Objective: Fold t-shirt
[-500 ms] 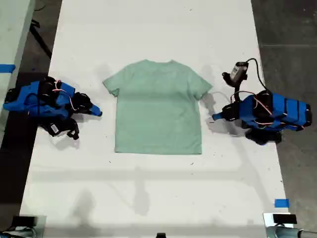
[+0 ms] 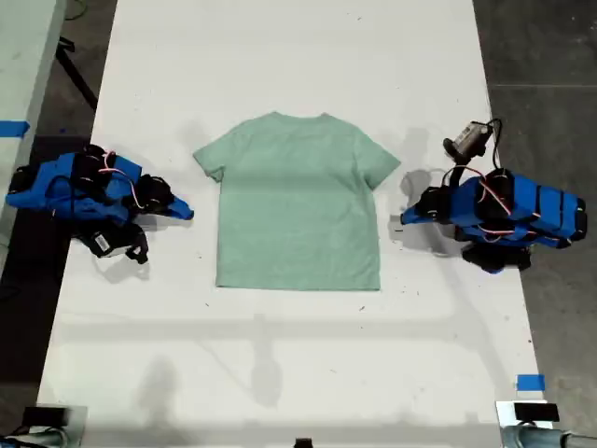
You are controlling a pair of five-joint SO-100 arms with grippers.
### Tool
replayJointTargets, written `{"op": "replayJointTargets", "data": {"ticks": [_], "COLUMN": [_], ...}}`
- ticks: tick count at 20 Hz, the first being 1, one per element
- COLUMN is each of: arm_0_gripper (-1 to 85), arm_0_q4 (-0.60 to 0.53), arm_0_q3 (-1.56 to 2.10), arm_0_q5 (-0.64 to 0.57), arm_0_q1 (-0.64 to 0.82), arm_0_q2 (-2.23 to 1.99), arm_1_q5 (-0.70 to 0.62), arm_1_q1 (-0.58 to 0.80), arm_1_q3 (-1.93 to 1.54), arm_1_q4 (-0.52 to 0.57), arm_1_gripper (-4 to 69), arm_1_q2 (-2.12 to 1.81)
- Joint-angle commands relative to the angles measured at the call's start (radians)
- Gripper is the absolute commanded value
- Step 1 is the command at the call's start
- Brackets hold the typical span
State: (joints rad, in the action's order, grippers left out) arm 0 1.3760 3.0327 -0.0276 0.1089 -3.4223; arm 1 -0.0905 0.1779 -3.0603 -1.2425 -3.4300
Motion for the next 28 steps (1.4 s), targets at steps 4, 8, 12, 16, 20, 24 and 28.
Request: {"op": "replayJointTargets", "data": {"ticks": [4,8,12,16,20,24,28], "arm_0_gripper": [0.0,0.0,0.0,0.0,15.6,27.7,28.6], "arm_0_q4": [-0.044,-0.034,-0.043,-0.029,0.054,0.064,0.037], "arm_0_q3": [-0.048,-0.249,-0.474,-0.775,-0.960,-1.026,-0.996], "arm_0_q5": [0.037,-0.017,-0.155,-0.301,-0.413,-0.523,-0.560], "arm_0_q1": [-0.049,0.058,0.233,0.348,0.485,0.525,0.569], "arm_0_q2": [-0.002,0.109,0.402,0.782,0.979,1.057,1.108], "arm_1_q5": [0.043,-0.074,-0.302,-0.497,-0.663,-0.810,-0.920], "arm_1_q1": [-0.031,0.046,0.230,0.420,0.543,0.612,0.657], "arm_1_q3": [0.135,0.379,0.652,0.917,1.195,1.223,1.042], "arm_1_q4": [-0.026,0.046,0.029,-0.043,-0.106,-0.066,0.123], "arm_1_gripper": [-1.5,-1.4,-1.5,-0.1,18.7,27.6,27.6], "arm_1_q2": [0.003,0.362,0.650,0.900,1.187,1.333,1.410]}}
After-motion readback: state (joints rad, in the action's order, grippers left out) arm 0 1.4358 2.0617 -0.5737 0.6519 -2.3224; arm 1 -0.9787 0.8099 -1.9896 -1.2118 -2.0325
